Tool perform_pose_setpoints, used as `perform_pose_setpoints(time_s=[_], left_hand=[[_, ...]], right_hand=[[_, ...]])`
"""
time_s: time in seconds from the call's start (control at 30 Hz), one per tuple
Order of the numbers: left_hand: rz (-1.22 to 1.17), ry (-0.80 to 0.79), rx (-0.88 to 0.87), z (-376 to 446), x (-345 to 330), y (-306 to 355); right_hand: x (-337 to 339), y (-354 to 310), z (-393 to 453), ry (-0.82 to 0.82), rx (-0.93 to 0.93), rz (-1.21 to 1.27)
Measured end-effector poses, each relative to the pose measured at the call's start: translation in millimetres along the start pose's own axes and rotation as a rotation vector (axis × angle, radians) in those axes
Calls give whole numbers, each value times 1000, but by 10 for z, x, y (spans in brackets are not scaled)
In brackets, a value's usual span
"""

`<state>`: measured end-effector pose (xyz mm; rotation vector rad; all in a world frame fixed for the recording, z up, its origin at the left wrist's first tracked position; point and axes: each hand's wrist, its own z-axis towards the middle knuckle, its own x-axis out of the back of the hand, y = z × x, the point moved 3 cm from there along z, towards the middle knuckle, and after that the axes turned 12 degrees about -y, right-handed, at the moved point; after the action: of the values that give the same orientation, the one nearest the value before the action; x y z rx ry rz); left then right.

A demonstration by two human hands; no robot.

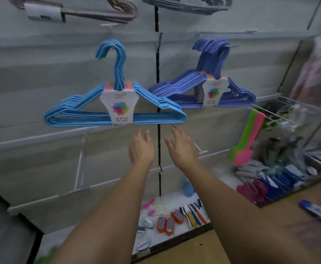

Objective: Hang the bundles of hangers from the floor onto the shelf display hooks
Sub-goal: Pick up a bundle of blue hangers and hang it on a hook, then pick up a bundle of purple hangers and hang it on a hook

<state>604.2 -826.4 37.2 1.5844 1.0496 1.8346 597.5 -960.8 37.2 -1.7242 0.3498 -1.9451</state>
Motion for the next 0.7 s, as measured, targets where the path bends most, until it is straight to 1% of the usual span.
perform_pose_setpoints(time_s=[0.07,0.17,0.3,0.43,0.53,0.7], left_hand=[[30,-52,8,-120,-124,-133],[51,-130,-33,-307,-325,-268],[78,-265,-74,-638,-675,-330],[77,-398,-103,-935,-1141,-313],[95,-519,-139,-1199,-1571,-176],[102,-706,-203,-1730,-2319,249]], right_hand=[[-66,140,-220,-9,-59,5],[-130,377,-610,-13,-171,11],[-164,764,-1185,-11,-335,3],[-106,1132,-1747,23,-459,14],[-10,1457,-2189,53,-584,17],[286,2056,-2860,120,-760,33]])
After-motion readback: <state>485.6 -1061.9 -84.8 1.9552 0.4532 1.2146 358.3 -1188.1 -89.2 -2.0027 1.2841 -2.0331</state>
